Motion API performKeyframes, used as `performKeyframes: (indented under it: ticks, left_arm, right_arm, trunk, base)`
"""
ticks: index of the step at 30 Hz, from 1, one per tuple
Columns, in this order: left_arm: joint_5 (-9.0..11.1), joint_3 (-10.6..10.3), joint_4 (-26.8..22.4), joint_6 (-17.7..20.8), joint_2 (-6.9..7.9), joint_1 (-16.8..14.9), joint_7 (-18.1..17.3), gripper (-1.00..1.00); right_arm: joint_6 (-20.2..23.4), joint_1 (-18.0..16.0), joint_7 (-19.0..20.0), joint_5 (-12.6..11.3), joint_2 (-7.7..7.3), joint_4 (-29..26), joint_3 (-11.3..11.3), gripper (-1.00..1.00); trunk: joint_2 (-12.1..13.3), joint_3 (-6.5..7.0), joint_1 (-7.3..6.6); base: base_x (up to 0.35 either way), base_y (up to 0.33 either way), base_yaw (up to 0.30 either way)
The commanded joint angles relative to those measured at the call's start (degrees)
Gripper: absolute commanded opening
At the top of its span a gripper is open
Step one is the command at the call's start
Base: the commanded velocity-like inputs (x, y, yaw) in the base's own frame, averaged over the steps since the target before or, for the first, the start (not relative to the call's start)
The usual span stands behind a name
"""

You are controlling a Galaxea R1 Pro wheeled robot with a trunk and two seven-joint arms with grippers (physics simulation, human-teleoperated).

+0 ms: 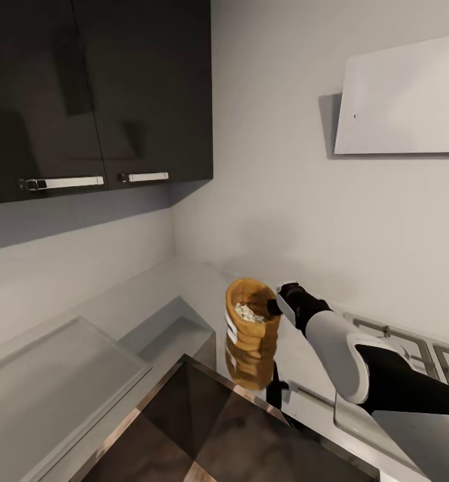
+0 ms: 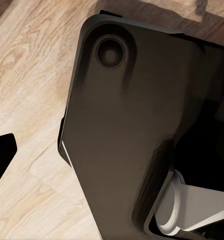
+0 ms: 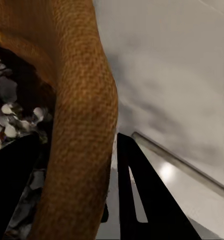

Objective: In the kitchen, take the popcorn bag from the countertop, put it into the microwave, and heat it until the popcorn is cooked so the cooked popcorn ends up inside the bag.

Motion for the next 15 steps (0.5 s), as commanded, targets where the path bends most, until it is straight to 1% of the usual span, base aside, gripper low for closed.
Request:
performKeyframes:
  ticks: [1, 3, 4, 6, 7, 9, 13, 14, 15]
  left_arm:
    - [0.07, 0.36, -0.10, -0.05, -0.01, 0.02, 0.00, 1.00]
    - [0.07, 0.36, -0.10, -0.05, -0.04, 0.02, 0.00, 1.00]
    - [0.07, 0.36, -0.10, -0.05, -0.03, 0.02, 0.00, 1.00]
    - [0.03, 0.35, -0.10, -0.04, -0.03, 0.02, 0.00, 1.00]
    - [0.02, 0.36, -0.10, -0.05, -0.03, 0.02, 0.00, 1.00]
    - [0.00, 0.36, -0.10, -0.05, -0.06, 0.02, 0.00, 1.00]
    - [0.02, 0.36, -0.10, -0.09, -0.04, 0.02, 0.00, 1.00]
    - [0.04, 0.36, -0.10, -0.07, -0.05, 0.02, 0.00, 1.00]
    - [0.06, 0.36, -0.10, -0.05, -0.07, 0.02, 0.04, 1.00]
  right_arm:
    - [1.67, -0.03, -0.13, 0.33, 0.09, -1.46, -0.49, -1.00]
    - [6.90, -0.03, -0.10, 0.33, 0.16, -8.09, -0.55, -1.00]
    - [8.78, -0.03, -0.08, 0.33, 0.19, -10.35, -0.56, -1.00]
    - [14.60, -0.03, -0.05, 0.33, 0.34, -16.44, -0.57, -1.00]
    - [16.92, -0.03, -0.05, 0.33, 0.38, -18.58, -0.57, -1.00]
    - [19.53, -0.03, 0.10, 0.28, 0.35, -19.93, -0.52, -1.00]
    - [24.30, -0.03, 0.51, 0.16, 0.26, -20.62, -0.49, -1.00]
    - [25.56, -0.03, 0.58, 0.01, 0.25, -21.14, -0.49, -1.00]
    - [26.67, -0.03, 0.62, -0.70, 0.23, -22.11, -0.46, -1.00]
  trunk:
    - [-0.06, -0.08, 0.01]
    - [-0.06, -0.08, 0.01]
    - [-0.06, -0.08, 0.01]
    - [-0.06, -0.08, 0.01]
    - [-0.06, -0.08, 0.01]
    - [-0.06, -0.08, 0.01]
    - [-0.06, -0.08, 0.01]
    - [-0.06, -0.08, 0.01]
    - [-0.06, -0.08, 0.01]
  base:
    - [0.000, 0.000, 0.000]
    - [0.000, 0.000, 0.000]
    - [0.000, 0.000, 0.000]
    - [0.000, 0.000, 0.000]
    - [0.000, 0.000, 0.000]
    - [0.000, 0.000, 0.000]
    - [0.000, 0.000, 0.000]
    - [0.000, 0.000, 0.000]
    - [0.000, 0.000, 0.000]
